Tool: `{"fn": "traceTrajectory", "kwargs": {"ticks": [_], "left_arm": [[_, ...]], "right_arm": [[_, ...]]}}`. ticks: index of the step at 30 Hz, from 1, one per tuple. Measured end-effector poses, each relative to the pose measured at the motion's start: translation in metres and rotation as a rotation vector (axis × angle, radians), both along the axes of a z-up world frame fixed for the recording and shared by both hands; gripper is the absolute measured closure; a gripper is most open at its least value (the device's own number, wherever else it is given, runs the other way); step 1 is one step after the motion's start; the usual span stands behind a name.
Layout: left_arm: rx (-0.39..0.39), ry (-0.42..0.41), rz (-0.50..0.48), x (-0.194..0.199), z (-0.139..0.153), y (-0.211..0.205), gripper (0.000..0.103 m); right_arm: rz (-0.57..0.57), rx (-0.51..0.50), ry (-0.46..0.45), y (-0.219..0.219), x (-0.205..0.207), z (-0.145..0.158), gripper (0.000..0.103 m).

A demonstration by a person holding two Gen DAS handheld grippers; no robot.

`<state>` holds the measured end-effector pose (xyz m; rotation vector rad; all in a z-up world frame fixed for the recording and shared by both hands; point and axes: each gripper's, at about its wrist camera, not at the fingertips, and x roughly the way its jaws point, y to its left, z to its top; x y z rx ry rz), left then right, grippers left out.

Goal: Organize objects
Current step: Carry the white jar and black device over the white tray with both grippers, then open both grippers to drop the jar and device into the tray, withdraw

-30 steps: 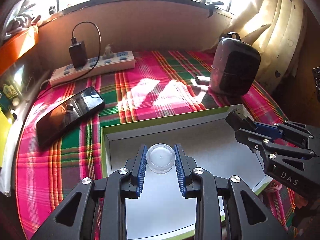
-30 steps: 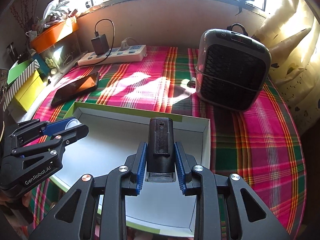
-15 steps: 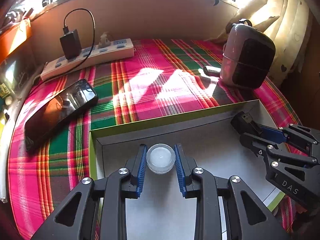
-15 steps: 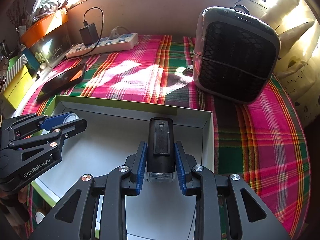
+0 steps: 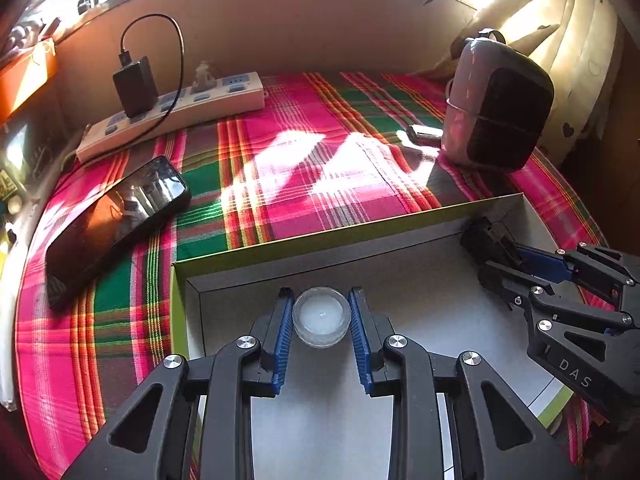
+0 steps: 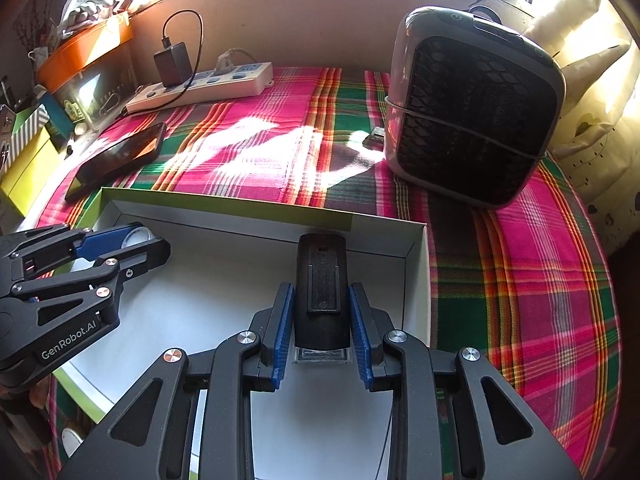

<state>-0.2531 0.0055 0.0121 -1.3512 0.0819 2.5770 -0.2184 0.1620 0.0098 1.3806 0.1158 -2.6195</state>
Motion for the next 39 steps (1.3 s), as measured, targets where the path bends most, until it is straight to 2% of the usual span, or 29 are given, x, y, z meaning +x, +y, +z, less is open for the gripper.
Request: {"fn": "traceTrajectory", "kwargs": {"ticks": [14,19,25,31,36,39], "left_arm": [[0.001,-0.007,0.0,-0.001,0.0,0.001,0.077],[-0.001,-0.01,-0.011,-0.001,0.0,0.001,0.073],[0.005,-0.018,-0.014,0.0,0.001,0.002,0.069],[0.015,-0.016,-0.003,0.004,0.005,0.0,0.063],[0.021,-0.002,0.001,0.009,0.012,-0.002,0.063],[-0.002,0.018,0.003,0.016,0.016,-0.002,0.063]], "right_arm": [[-0.013,-0.003,-0.005,0.0,-0.002,-0.002,0.074],[-0.019,-0.01,-0.006,0.0,-0.002,-0.002,0.074],[-0.025,-0.019,-0.005,0.001,-0.001,0.0,0.065],[-0.029,-0.025,0.001,0.002,0.002,0.003,0.061],[-0.025,-0.037,0.017,0.002,0.007,0.007,0.06],[-0.021,-0.026,0.033,0.001,0.013,0.009,0.059]]}}
